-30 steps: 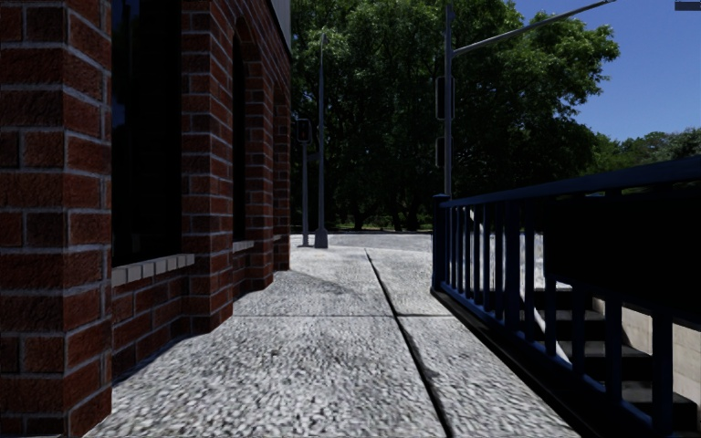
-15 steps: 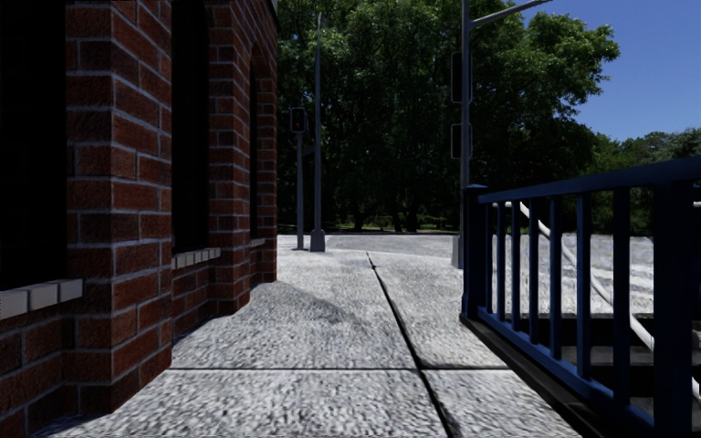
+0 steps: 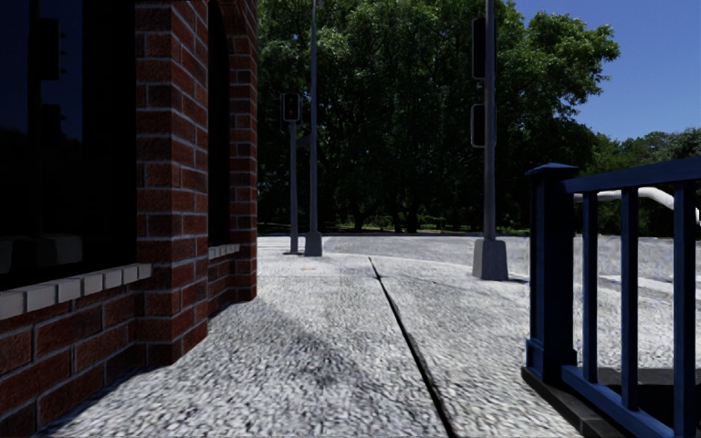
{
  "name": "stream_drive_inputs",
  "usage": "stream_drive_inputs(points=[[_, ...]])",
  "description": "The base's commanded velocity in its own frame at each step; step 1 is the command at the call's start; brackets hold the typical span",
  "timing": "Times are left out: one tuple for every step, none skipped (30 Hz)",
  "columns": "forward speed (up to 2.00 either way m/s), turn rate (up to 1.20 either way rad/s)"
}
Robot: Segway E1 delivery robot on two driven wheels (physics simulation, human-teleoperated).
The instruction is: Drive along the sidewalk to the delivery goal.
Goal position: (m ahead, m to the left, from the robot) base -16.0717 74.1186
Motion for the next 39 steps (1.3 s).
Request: stream_drive_inputs(points=[[2.00,0.00],[2.00,0.00],[2.00,0.00],[2.00,0.00],[2.00,0.00],[2.00,0.00],[2.00,0.00],[2.00,0.00],[2.00,0.00],[2.00,0.00],[2.00,0.00],[2.00,0.00],[2.00,0.00],[2.00,0.00],[2.00,0.00],[2.00,0.00],[2.00,0.00],[2.00,0.00],[2.00,0.00],[2.00,0.00],[2.00,0.00],[2.00,0.00],[2.00,0.00],[2.00,0.00],[2.00,0.00],[2.00,0.00],[2.00,0.00],[2.00,0.00],[2.00,0.00],[2.00,0.00],[2.00,0.00],[2.00,0.00],[2.00,0.00],[2.00,0.00],[2.00,0.00],[2.00,0.00],[2.00,0.00],[2.00,0.00],[2.00,0.00]])
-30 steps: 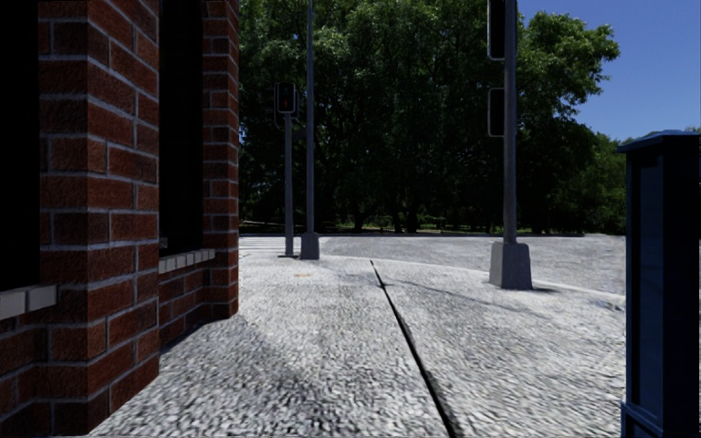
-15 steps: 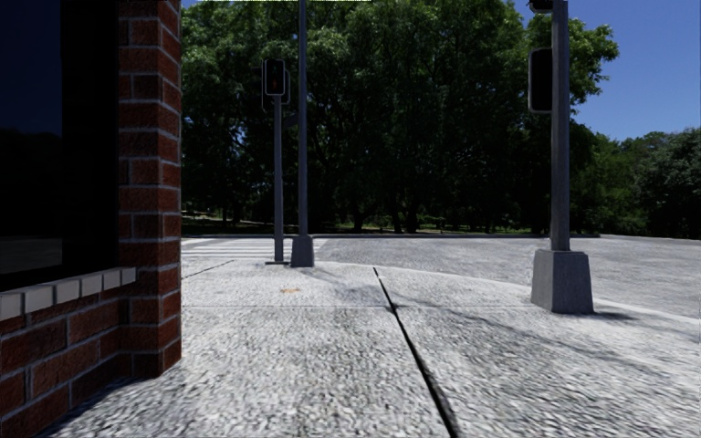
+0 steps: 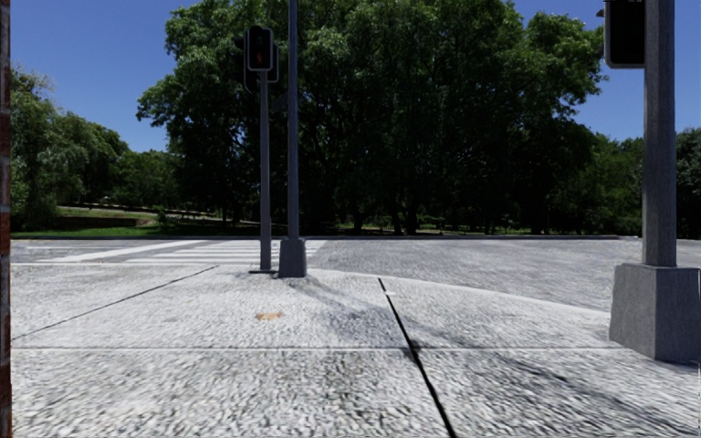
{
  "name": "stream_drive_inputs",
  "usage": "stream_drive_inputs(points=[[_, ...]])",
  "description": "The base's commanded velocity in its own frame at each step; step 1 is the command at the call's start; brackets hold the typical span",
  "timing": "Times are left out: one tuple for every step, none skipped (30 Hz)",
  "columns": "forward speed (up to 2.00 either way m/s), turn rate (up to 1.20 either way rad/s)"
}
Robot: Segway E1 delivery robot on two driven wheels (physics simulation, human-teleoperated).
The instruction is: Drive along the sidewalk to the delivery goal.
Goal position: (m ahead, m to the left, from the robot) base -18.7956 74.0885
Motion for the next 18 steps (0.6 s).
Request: stream_drive_inputs(points=[[2.00,0.00],[2.00,0.00],[2.00,0.00],[2.00,0.00],[2.00,0.00],[2.00,0.00],[2.00,0.00],[2.00,0.00],[2.00,0.00],[2.00,0.00],[2.00,0.06],[2.00,0.17],[2.00,0.26],[2.00,0.26],[2.00,0.33],[2.00,0.37],[2.00,0.38],[2.00,0.39]])
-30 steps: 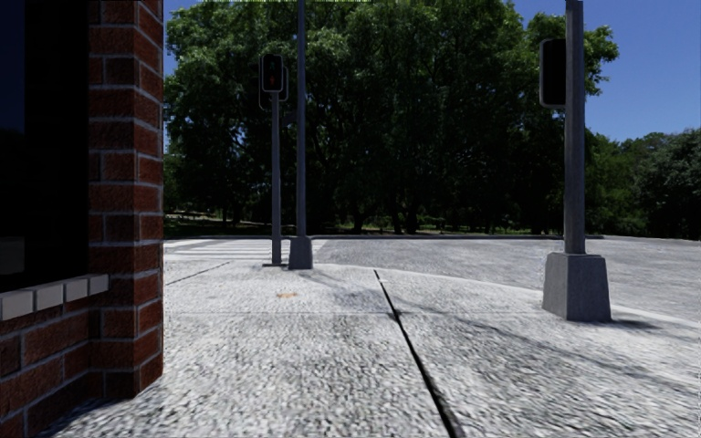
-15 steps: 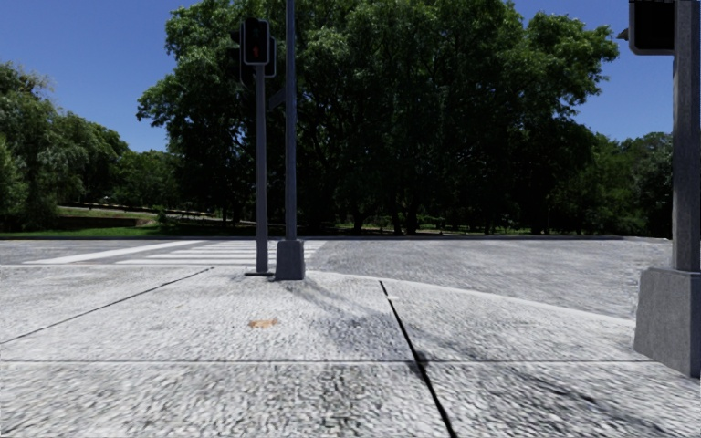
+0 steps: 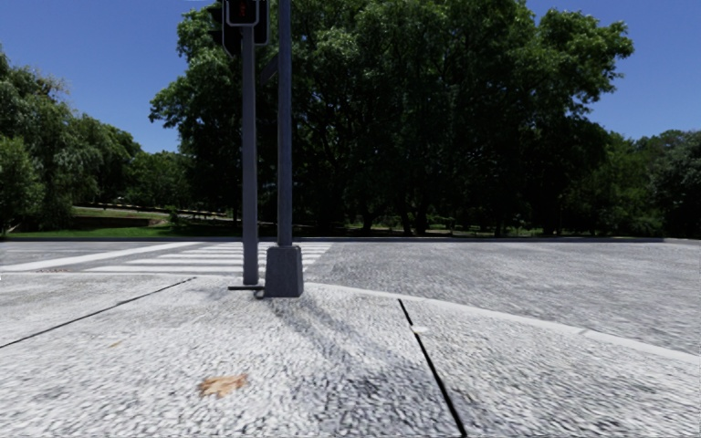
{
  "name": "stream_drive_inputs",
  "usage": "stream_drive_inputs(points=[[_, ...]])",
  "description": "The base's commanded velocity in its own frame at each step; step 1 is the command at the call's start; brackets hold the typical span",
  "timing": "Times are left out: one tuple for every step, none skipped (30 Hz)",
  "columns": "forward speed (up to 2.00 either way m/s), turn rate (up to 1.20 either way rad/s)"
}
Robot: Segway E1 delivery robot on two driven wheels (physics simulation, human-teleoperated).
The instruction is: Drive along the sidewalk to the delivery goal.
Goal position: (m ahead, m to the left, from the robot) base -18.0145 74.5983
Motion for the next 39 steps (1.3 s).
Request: stream_drive_inputs(points=[[2.00,0.40],[2.00,0.40],[2.00,0.40],[2.00,0.40],[2.00,0.41],[2.00,0.41],[2.00,0.41],[2.00,0.41],[2.00,0.42],[2.00,0.42],[2.00,0.42],[2.00,0.42],[2.00,0.42],[2.00,0.42],[2.00,0.42],[2.00,0.47],[2.00,0.62],[2.00,0.80],[2.00,0.94],[2.00,1.02],[2.00,1.04],[2.00,1.04],[2.00,1.05],[2.00,1.06],[2.00,1.20],[2.00,1.20],[2.00,1.20],[2.00,1.20],[2.00,1.20],[2.00,1.20],[2.00,1.20],[2.00,1.20],[2.00,1.20],[2.00,1.20],[2.00,1.20],[2.00,1.20],[2.00,1.20],[2.00,1.20],[2.00,1.20]])
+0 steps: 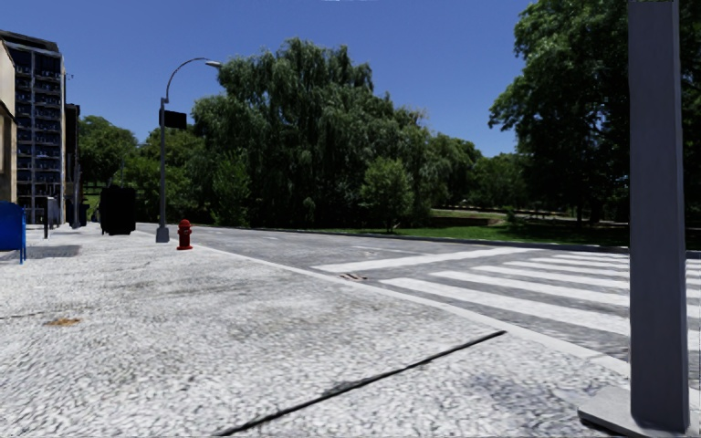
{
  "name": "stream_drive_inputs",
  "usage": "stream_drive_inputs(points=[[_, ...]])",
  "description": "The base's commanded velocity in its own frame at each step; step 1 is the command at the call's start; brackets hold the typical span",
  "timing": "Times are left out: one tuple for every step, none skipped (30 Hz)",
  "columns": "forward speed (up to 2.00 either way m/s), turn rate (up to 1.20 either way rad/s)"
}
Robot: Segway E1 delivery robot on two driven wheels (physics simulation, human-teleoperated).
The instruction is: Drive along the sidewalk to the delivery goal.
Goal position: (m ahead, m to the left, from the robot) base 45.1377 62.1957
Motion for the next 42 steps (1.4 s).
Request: stream_drive_inputs(points=[[2.00,1.20],[2.00,1.20],[2.00,1.20],[2.00,0.72],[2.00,0.31],[2.00,0.00],[2.00,0.00],[2.00,0.00],[2.00,0.00],[2.00,0.00],[2.00,0.00],[2.00,0.00],[2.00,0.00],[2.00,0.00],[2.00,0.00],[2.00,0.00],[2.00,0.00],[2.00,0.00],[2.00,0.00],[2.00,0.00],[2.00,0.00],[2.00,0.00],[2.00,0.06],[2.00,0.28],[2.00,0.54],[2.00,0.71],[2.00,0.71],[2.00,0.94],[2.00,1.03],[2.00,1.12],[2.00,1.20],[2.00,1.20],[2.00,1.20],[2.00,1.20],[2.00,1.20],[2.00,1.19],[2.00,0.46],[2.00,0.00],[2.00,0.00],[2.00,0.00],[2.00,0.00],[2.00,0.00]])
